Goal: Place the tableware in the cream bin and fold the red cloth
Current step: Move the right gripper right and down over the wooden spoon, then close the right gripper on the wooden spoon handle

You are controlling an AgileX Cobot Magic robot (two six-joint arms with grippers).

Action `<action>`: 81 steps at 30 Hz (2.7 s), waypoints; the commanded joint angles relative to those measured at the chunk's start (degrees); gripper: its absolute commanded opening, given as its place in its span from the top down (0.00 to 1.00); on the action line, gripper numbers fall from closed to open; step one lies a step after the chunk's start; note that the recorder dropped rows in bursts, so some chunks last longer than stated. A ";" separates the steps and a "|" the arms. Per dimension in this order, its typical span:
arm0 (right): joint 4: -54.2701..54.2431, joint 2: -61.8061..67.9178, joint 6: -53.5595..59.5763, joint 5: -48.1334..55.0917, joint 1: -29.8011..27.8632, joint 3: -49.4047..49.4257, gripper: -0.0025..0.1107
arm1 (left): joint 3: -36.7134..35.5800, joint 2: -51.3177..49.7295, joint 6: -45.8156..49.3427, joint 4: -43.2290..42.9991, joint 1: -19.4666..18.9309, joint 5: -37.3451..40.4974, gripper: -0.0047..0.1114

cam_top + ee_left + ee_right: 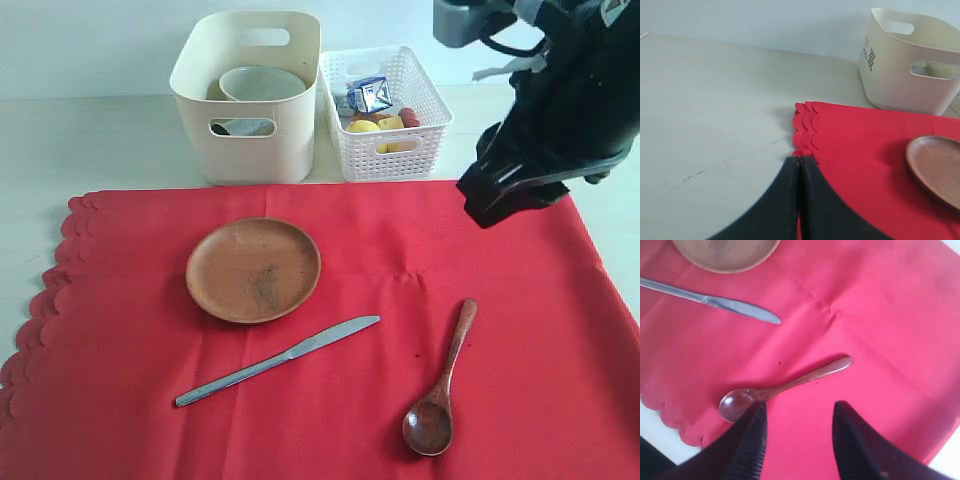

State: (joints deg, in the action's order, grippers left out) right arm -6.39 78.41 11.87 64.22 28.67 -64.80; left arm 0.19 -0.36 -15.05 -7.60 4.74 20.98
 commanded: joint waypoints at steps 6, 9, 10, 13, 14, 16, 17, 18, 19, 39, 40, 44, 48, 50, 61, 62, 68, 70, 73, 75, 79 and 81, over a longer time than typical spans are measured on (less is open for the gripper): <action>-4.09 -0.42 7.90 0.14 -0.05 4.41 0.61 | -0.19 0.36 0.03 0.41 -0.09 -0.26 0.96; -4.09 -0.42 15.94 0.48 -0.05 6.38 0.61 | -0.19 0.36 0.03 0.41 -0.09 -0.26 0.96; -4.09 -0.42 18.43 0.49 -0.05 6.74 0.61 | -0.19 0.36 0.03 0.41 -0.09 -0.26 0.96; -4.09 -0.42 27.96 0.26 -0.05 7.91 0.61 | -0.19 0.36 0.03 0.41 -0.09 -0.26 0.96; -4.09 -0.31 31.96 0.14 -0.05 8.04 0.61 | -0.19 0.36 0.03 0.41 -0.09 -0.26 0.96; -4.09 -0.20 37.01 -0.50 -0.05 8.42 0.61 | -0.19 0.36 0.03 0.41 -0.09 -0.26 0.96; -4.09 -0.08 39.01 -0.68 -0.05 8.42 0.61 | -0.19 0.36 0.03 0.41 -0.09 -0.26 0.96; -4.09 0.01 40.87 -1.10 -0.05 8.42 0.61 | -0.19 0.36 0.03 0.41 -0.09 -0.26 0.96; -4.09 0.29 42.31 -1.63 -0.05 8.42 0.61 | -0.19 0.36 0.03 0.41 -0.09 -0.26 0.96; -3.50 14.84 79.57 -12.03 -0.05 8.42 0.61 | -0.19 0.36 0.03 0.41 -0.09 -0.26 0.96; -3.04 15.74 80.52 -13.25 -0.05 8.42 0.61 | -0.19 0.36 0.03 0.41 -0.09 -0.26 0.96; -1.95 19.05 84.19 -16.18 -0.05 8.42 0.61 | -0.19 0.36 0.03 0.41 -0.09 -0.26 0.96; 0.18 21.79 84.66 -15.95 -0.05 8.42 0.61 | -0.19 0.36 0.03 0.41 -0.09 -0.26 0.96; 0.57 22.48 84.78 -15.51 -0.05 8.42 0.61 | -0.19 0.36 0.03 0.41 -0.09 -0.26 0.96; 3.23 22.58 85.59 -13.40 3.31 10.14 0.61 | -0.19 0.36 0.03 0.41 -0.09 -0.26 0.96; 3.98 22.58 85.59 -13.92 3.31 11.11 0.61 | -0.19 0.36 0.03 0.41 -0.09 -0.26 0.96; 4.94 22.48 85.59 -22.52 3.31 15.91 0.61 | -0.19 0.36 0.03 0.41 -0.09 -0.26 0.96; 4.40 22.48 85.59 -23.67 3.65 16.13 0.61 | -0.19 0.36 0.03 0.41 -0.09 -0.26 0.96; 3.05 22.48 85.59 -25.47 3.94 16.36 0.61 | -0.19 0.36 0.03 0.41 -0.09 -0.26 0.96; 2.54 22.48 85.59 -25.46 3.94 16.36 0.61 | -0.19 0.36 0.03 0.41 -0.09 -0.26 0.96; 2.29 22.48 85.59 -25.59 3.94 16.36 0.61 | -0.19 0.36 0.03 0.41 -0.09 -0.26 0.96; 2.11 22.48 85.59 -25.59 3.94 16.36 0.61 | -0.19 0.36 0.03 0.41 -0.09 -0.26 0.96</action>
State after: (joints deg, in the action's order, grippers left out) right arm -3.70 100.96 97.04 38.97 32.38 -48.66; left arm 0.19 -0.36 -15.05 -7.60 4.74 20.98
